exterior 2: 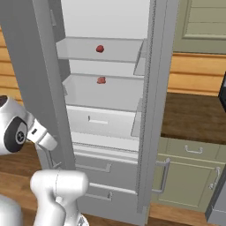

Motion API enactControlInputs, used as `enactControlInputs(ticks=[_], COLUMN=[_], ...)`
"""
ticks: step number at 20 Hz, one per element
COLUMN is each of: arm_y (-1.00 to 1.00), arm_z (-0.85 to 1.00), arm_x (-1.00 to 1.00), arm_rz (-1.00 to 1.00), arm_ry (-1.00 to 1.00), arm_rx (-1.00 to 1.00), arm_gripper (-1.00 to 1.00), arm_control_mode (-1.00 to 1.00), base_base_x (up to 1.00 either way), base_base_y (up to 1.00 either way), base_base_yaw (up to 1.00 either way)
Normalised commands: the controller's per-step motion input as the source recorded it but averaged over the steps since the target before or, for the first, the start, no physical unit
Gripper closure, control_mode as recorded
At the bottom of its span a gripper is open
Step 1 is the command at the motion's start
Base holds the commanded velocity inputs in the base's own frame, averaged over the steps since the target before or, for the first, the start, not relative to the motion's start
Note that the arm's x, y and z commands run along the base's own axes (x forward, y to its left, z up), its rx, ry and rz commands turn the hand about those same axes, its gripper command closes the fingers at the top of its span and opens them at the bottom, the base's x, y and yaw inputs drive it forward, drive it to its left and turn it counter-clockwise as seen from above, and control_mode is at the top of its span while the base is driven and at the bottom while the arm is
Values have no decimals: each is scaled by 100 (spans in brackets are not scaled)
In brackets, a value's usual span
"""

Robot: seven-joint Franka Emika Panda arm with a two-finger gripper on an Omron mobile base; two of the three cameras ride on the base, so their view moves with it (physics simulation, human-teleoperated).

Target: Take the strawberry from the fridge and place it on top of the pancake, located on the dining counter.

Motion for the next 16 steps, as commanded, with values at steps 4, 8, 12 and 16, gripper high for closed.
enactControlInputs(ticks=[4, 8, 12, 16], arm_y=[-100, -63, -4, -1], arm_z=[0, -24, -16, 0], arm_x=[-76, -41, -5, 24], arm_rz=[-15, -9, -3, -1], arm_ry=[-3, -3, 0, 0], arm_rx=[22, 21, 14, 16], arm_gripper=[-100, -100, -100, -100], arm_control_mode=[-100, -100, -100, -100], base_base_x=[0, 0, 0, 0], base_base_y=[0, 0, 0, 0], base_base_yaw=[0, 0, 0, 0])
